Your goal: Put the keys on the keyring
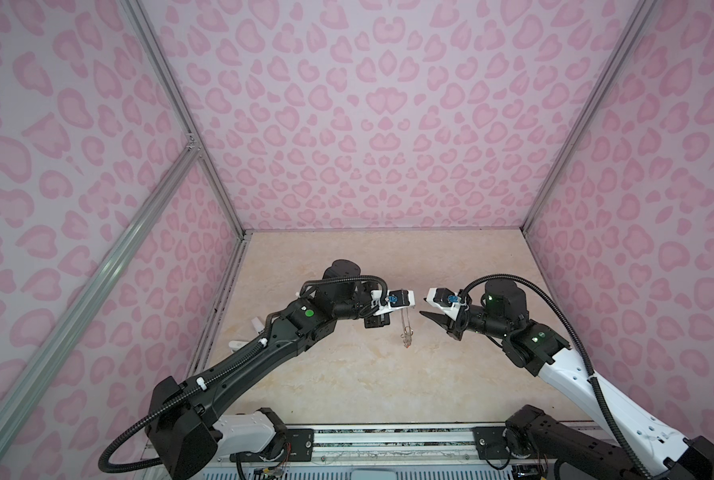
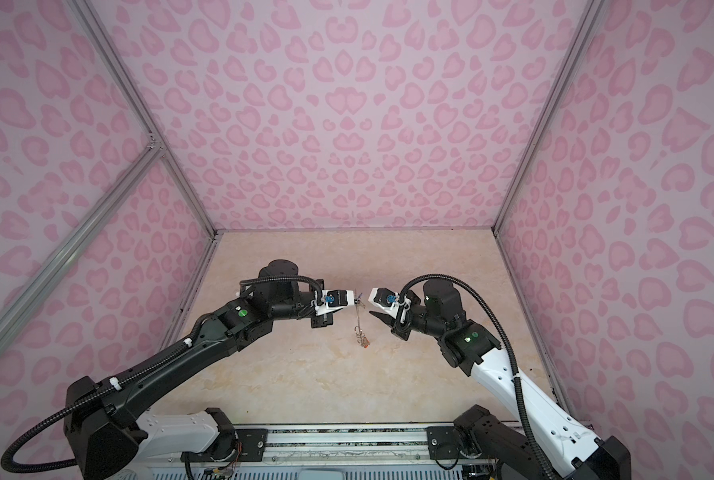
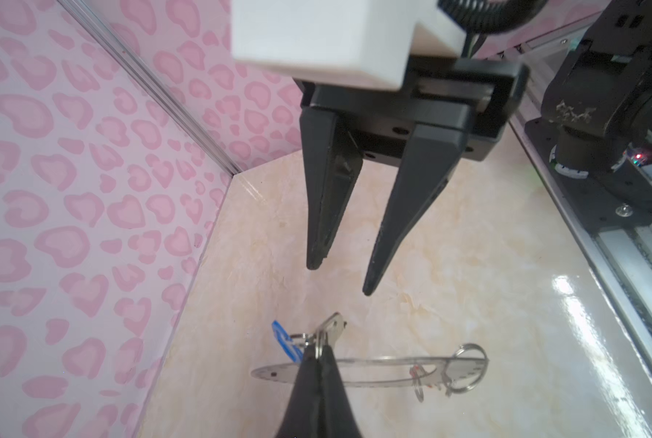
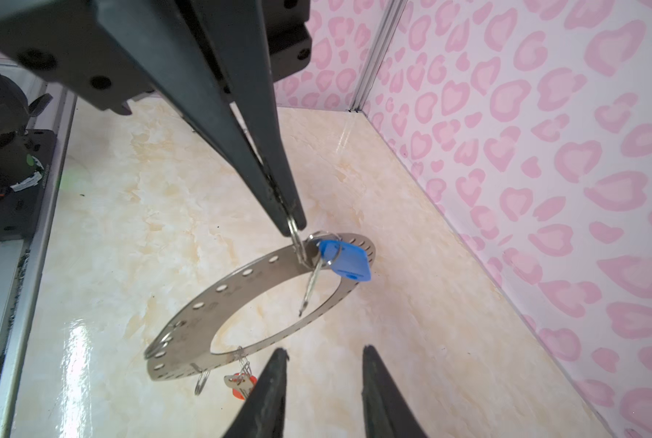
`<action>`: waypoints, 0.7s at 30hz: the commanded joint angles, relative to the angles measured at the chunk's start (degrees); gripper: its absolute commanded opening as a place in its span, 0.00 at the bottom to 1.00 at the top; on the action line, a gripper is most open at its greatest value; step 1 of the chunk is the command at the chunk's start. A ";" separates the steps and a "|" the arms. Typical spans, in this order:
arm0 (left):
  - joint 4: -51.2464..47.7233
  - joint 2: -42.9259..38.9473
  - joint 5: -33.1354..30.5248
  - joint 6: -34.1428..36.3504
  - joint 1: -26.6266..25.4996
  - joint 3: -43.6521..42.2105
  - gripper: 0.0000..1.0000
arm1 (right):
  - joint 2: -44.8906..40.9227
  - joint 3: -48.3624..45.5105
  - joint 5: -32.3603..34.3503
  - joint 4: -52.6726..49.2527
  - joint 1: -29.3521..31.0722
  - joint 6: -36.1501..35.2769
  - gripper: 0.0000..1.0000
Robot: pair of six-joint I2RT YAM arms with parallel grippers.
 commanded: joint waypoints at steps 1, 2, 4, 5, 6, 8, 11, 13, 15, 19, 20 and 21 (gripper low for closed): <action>7.06 -0.77 6.29 -4.44 0.82 -0.68 0.03 | -0.72 -1.55 -1.36 5.53 -0.01 2.03 0.36; 7.98 -0.81 7.24 -5.15 1.03 -1.01 0.03 | -1.01 -2.11 -1.78 6.87 -0.02 2.69 0.36; 9.53 -0.86 8.45 -6.38 1.28 -1.65 0.03 | -1.45 -2.90 -2.81 9.12 0.05 3.79 0.36; 10.23 -0.77 8.76 -7.00 1.32 -1.96 0.03 | -1.56 -3.17 -3.50 10.15 0.03 4.36 0.36; 10.95 -0.72 8.84 -7.56 1.39 -2.24 0.03 | -1.64 -3.41 -4.07 11.07 0.08 5.00 0.36; 12.06 -0.67 9.12 -8.25 1.46 -2.69 0.03 | -1.58 -3.63 -4.41 12.36 0.02 5.75 0.36; 12.88 -0.57 9.80 -8.89 1.48 -2.82 0.03 | -1.41 -4.03 -4.71 13.84 0.07 6.54 0.33; 13.19 -0.43 10.09 -9.02 1.48 -2.91 0.03 | -1.09 -3.97 -5.51 14.37 0.06 6.84 0.32; 13.33 -0.24 10.23 -9.11 1.48 -2.91 0.03 | -0.65 -3.82 -6.12 14.80 0.07 7.17 0.31; 13.42 -0.06 10.52 -9.20 1.52 -3.00 0.03 | 0.35 -3.62 -6.62 15.14 0.02 7.44 0.32; 13.42 -0.05 10.62 -9.20 1.48 -2.98 0.03 | 0.53 -3.69 -6.66 15.26 0.03 7.48 0.32; 13.42 -0.06 10.71 -9.20 1.49 -3.00 0.03 | 0.67 -3.62 -6.75 15.44 0.05 7.53 0.32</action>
